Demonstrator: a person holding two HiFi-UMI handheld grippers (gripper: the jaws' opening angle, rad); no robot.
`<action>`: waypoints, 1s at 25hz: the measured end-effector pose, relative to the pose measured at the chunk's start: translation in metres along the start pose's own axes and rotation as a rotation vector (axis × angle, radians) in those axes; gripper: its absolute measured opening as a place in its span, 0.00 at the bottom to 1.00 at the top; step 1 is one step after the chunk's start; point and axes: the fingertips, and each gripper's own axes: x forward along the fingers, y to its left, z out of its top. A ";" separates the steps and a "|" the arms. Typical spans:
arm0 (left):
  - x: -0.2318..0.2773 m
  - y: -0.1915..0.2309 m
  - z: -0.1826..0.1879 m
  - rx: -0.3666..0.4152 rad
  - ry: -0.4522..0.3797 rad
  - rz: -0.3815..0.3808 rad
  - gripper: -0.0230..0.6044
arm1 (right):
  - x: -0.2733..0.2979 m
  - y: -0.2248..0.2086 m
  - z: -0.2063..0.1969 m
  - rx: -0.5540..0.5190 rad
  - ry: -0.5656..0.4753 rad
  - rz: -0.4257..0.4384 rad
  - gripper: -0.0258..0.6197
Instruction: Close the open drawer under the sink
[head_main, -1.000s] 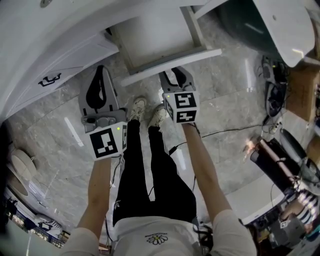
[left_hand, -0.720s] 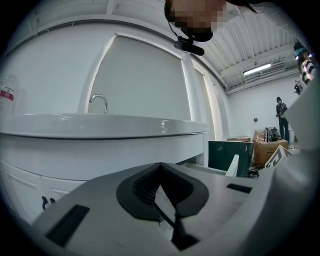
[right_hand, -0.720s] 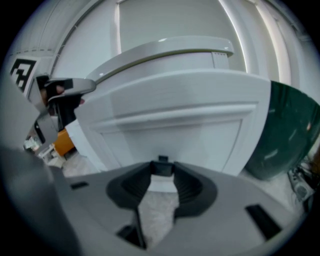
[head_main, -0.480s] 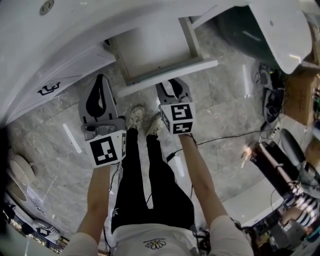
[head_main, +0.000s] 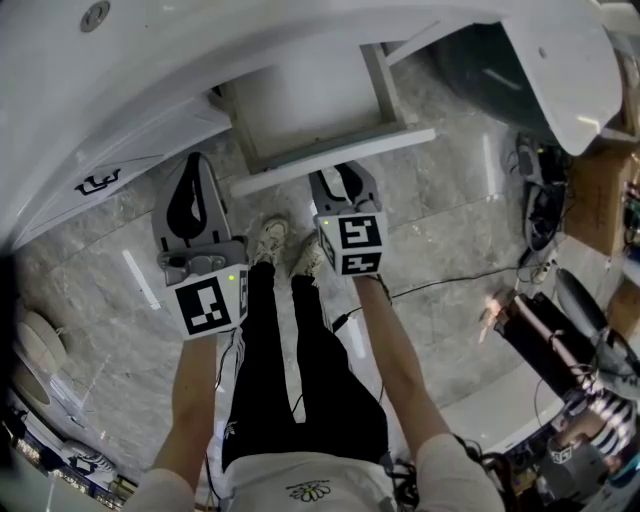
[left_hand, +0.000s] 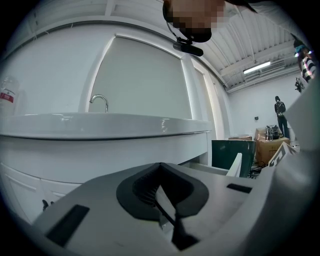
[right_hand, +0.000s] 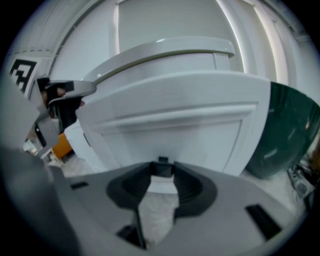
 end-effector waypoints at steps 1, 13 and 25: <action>0.000 0.001 -0.001 0.002 0.001 0.002 0.06 | 0.000 0.000 0.000 0.004 0.000 -0.001 0.28; -0.002 0.006 -0.008 -0.006 0.015 0.007 0.06 | 0.018 -0.002 0.020 0.011 -0.017 -0.028 0.28; 0.003 0.025 -0.007 -0.022 0.012 0.030 0.06 | 0.041 -0.006 0.033 0.020 -0.013 -0.040 0.28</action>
